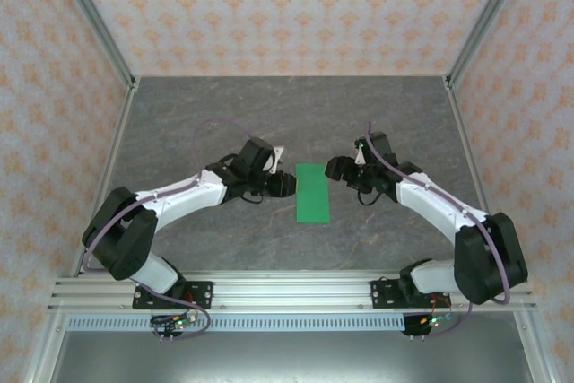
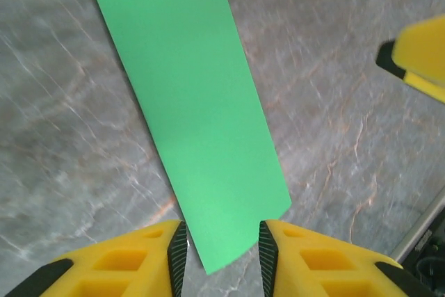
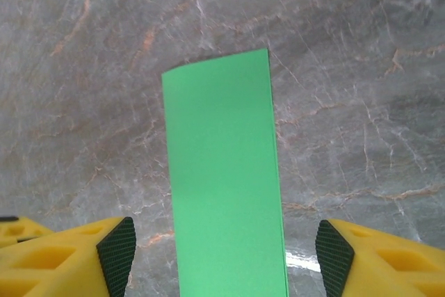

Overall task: Fold a paper plane with a square sheet of paper (fold left side to right side)
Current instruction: First fold the square sheet of paper in half at the center of the table, then fold the triangle a second time at the center of the table.

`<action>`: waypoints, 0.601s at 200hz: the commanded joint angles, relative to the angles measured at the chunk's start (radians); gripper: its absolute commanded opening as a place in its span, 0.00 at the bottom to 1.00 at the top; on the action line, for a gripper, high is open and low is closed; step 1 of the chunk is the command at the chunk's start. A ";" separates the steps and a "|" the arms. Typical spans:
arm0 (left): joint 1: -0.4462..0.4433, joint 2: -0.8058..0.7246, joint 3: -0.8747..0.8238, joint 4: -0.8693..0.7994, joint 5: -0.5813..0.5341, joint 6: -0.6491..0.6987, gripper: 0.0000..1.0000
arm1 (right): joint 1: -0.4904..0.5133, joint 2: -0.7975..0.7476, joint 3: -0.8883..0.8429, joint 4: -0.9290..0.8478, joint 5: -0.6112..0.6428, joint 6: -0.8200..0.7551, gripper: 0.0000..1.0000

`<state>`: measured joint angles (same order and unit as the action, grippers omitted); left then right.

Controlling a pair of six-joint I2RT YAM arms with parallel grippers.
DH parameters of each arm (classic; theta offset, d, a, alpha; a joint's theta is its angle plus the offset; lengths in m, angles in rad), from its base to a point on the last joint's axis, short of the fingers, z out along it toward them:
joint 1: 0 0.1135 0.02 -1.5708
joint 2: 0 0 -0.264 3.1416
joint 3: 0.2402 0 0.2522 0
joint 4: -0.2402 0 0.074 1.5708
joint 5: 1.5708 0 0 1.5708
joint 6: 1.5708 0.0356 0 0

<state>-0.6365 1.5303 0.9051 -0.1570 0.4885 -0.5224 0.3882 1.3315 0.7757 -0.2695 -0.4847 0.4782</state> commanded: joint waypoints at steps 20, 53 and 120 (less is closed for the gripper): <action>-0.005 0.114 0.026 0.139 0.011 -0.080 0.34 | -0.007 0.024 -0.037 0.050 -0.048 0.037 0.72; -0.005 0.254 0.152 0.134 0.030 -0.072 0.30 | -0.006 0.026 -0.068 0.050 -0.060 0.048 0.72; -0.005 0.373 0.235 0.080 0.006 -0.052 0.27 | -0.006 0.031 -0.092 0.059 -0.070 0.055 0.72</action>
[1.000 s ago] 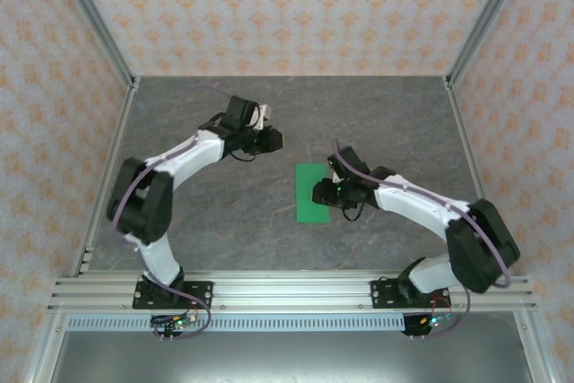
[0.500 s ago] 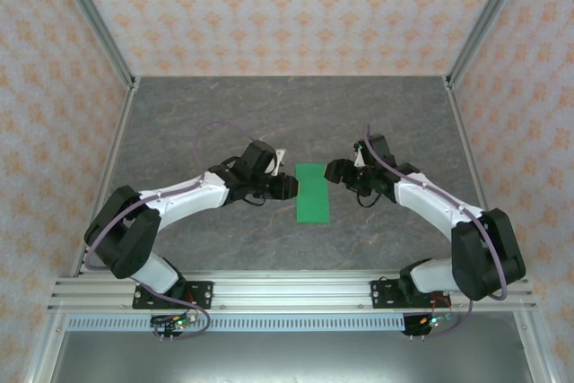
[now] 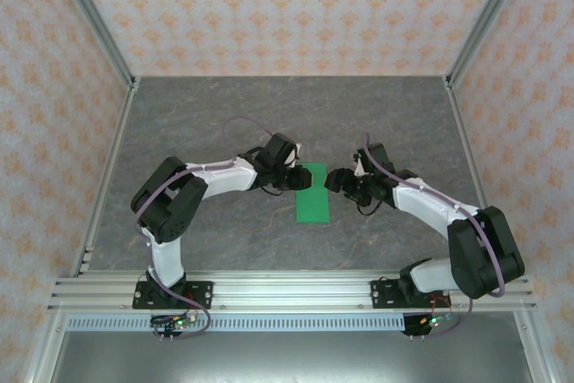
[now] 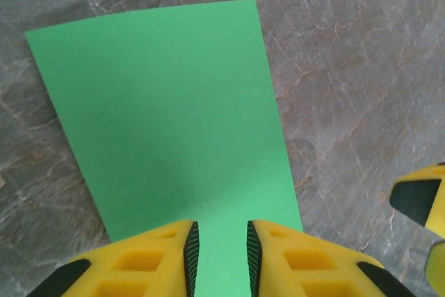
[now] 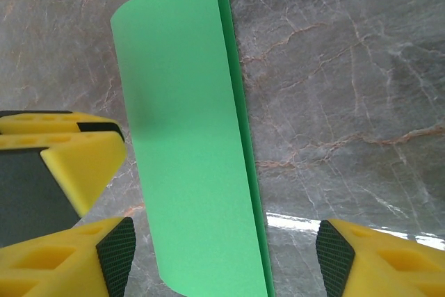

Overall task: Fold a paper plane with a square sheet of paper (fold left side to right side)
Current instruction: Fold the triangle a second time at the center of the table.

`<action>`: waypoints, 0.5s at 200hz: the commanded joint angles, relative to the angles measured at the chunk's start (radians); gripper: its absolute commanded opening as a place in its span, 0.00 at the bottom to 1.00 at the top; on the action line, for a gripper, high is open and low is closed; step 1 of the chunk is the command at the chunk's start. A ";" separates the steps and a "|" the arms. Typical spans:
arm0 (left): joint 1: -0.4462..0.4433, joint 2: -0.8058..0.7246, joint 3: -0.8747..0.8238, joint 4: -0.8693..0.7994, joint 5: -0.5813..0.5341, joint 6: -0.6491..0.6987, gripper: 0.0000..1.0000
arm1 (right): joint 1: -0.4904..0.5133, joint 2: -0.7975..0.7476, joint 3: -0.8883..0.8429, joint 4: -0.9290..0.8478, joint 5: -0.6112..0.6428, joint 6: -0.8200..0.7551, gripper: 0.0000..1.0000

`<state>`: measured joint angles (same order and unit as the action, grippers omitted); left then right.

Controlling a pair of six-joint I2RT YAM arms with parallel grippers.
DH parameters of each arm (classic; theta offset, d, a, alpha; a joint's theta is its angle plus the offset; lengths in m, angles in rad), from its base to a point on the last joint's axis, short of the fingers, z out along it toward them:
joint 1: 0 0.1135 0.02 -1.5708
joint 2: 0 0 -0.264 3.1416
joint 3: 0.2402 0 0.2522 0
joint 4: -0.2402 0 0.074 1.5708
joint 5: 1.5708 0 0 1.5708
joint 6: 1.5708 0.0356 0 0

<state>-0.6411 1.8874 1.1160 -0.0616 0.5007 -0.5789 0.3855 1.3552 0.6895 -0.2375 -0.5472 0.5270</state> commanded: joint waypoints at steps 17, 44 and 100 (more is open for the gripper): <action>0.000 0.044 0.013 -0.023 -0.028 0.005 0.26 | -0.003 0.014 -0.001 0.023 -0.011 0.003 0.73; 0.000 0.035 -0.016 -0.021 -0.045 0.003 0.24 | -0.003 0.034 0.005 0.050 -0.050 0.011 0.76; 0.000 -0.011 -0.063 0.010 -0.048 -0.004 0.24 | -0.004 0.138 0.050 0.087 -0.137 0.007 0.73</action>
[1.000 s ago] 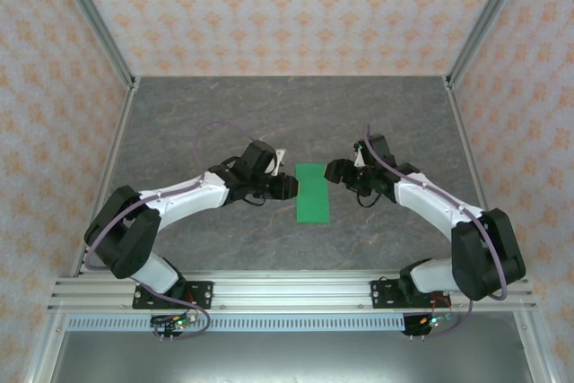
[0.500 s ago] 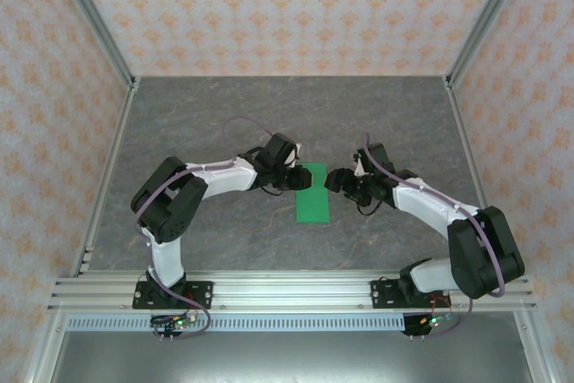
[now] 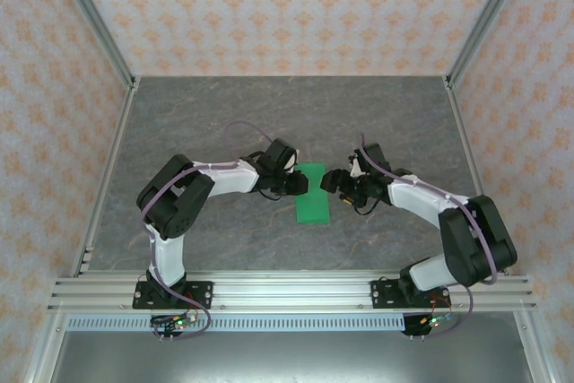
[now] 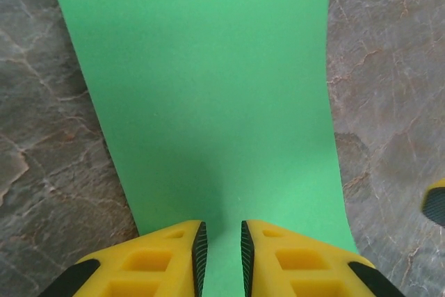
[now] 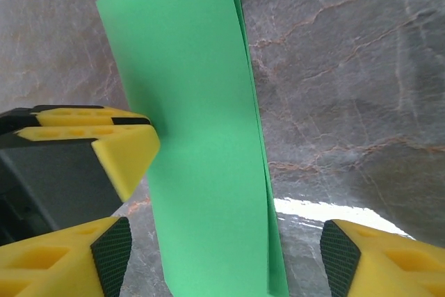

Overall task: Fold a paper plane with a square sheet of paper (fold left side to right side)
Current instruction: Fold the triangle a second time at the center of the table.

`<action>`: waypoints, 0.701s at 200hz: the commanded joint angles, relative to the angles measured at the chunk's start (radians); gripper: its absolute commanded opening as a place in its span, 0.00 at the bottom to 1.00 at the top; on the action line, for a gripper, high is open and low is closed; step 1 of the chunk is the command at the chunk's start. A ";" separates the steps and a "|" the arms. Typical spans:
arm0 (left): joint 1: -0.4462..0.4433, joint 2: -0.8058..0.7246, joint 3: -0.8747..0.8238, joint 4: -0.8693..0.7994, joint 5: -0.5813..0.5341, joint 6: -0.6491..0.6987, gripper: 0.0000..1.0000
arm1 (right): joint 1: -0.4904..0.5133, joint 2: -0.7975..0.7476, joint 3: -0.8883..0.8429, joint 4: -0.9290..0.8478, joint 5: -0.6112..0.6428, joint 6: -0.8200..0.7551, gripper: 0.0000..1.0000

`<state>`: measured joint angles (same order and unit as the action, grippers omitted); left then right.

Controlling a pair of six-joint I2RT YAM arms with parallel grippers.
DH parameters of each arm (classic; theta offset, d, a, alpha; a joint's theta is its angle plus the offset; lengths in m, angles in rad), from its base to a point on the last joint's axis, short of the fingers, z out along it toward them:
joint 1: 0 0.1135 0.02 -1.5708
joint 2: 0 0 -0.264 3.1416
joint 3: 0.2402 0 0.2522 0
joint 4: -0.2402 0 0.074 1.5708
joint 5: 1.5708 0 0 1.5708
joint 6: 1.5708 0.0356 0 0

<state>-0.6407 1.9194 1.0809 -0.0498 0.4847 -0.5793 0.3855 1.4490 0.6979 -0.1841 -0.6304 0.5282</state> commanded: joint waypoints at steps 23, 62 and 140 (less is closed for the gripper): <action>-0.001 -0.056 -0.039 0.009 -0.029 -0.007 0.24 | -0.003 0.074 0.042 0.051 -0.084 0.023 0.71; -0.001 -0.060 -0.045 0.022 -0.021 -0.013 0.24 | -0.002 0.071 0.037 0.036 -0.103 0.036 0.68; -0.001 -0.053 -0.052 0.028 -0.023 -0.016 0.24 | 0.033 0.091 0.056 -0.085 -0.086 0.029 0.65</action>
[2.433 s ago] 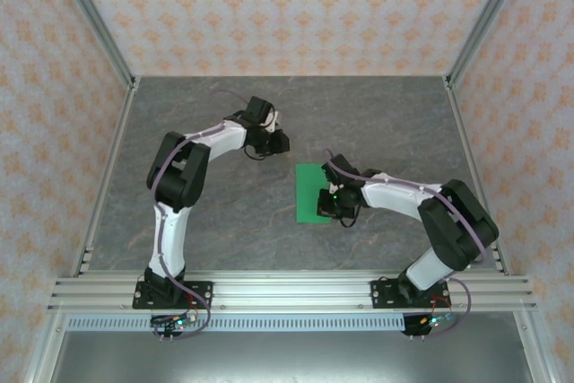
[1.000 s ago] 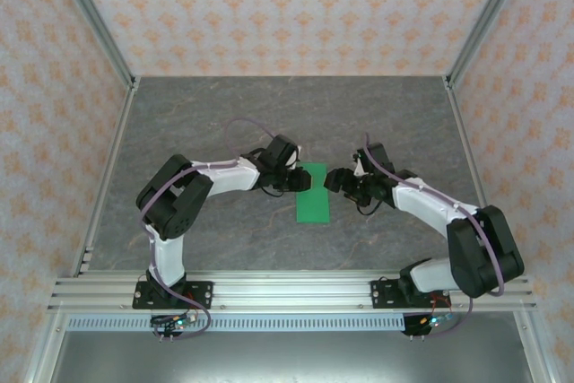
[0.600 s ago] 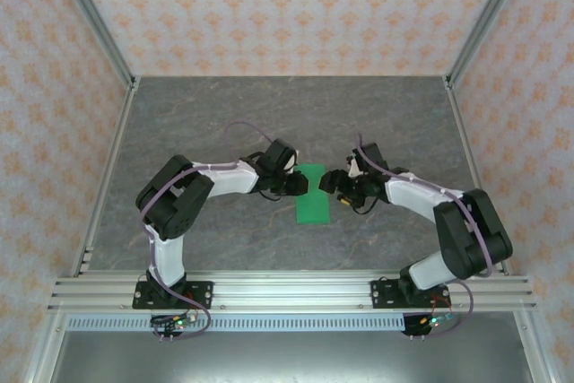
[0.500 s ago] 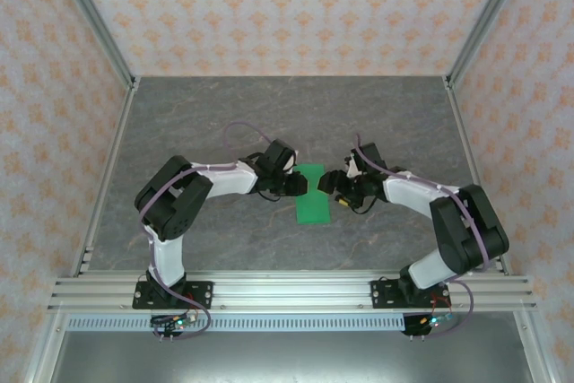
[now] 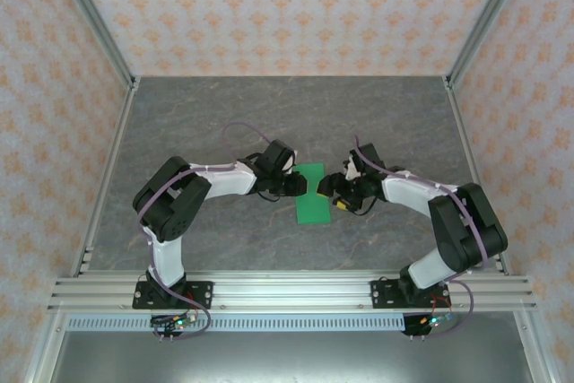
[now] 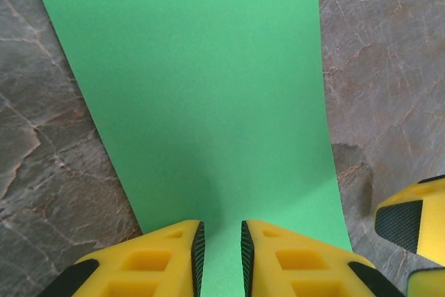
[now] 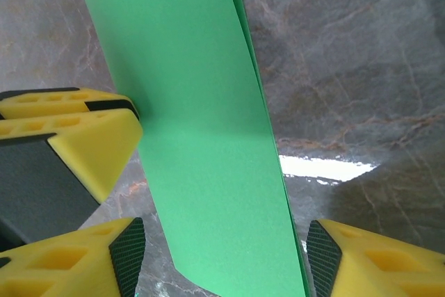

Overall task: Fold a paper plane with a square sheet of paper (fold left side to right side)
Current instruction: Fold the triangle a second time at the center of the table.

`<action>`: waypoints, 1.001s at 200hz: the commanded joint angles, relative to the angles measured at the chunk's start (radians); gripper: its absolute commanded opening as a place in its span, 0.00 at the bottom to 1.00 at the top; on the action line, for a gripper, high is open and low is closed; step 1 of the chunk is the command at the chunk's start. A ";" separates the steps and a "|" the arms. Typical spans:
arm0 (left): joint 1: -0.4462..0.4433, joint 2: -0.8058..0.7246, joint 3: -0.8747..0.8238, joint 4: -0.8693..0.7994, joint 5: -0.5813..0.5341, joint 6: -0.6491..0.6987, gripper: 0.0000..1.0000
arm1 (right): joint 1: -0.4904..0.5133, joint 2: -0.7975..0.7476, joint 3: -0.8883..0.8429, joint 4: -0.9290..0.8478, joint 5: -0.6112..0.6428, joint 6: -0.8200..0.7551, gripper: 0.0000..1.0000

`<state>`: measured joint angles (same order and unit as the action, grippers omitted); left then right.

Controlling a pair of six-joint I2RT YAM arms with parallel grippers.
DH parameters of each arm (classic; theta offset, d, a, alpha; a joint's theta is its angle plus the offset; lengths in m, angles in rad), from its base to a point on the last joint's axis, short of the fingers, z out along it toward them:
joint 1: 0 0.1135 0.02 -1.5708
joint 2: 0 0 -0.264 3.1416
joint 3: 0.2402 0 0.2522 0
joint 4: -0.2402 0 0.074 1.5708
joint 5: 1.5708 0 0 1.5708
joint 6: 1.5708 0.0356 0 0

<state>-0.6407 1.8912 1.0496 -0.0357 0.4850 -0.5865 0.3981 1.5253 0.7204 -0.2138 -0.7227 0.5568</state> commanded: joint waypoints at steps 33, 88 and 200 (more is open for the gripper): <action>-0.002 -0.026 -0.029 0.017 -0.029 -0.009 0.22 | 0.039 0.027 0.043 -0.081 0.034 0.002 0.65; -0.001 -0.024 -0.037 0.026 -0.028 -0.012 0.21 | 0.075 0.053 0.057 -0.079 0.036 0.025 0.65; -0.001 -0.065 -0.025 0.013 -0.023 0.006 0.22 | 0.084 0.044 0.082 0.022 -0.018 0.090 0.65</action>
<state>-0.6407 1.8778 1.0252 -0.0101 0.4847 -0.5865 0.4717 1.5703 0.7597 -0.2371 -0.7170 0.6258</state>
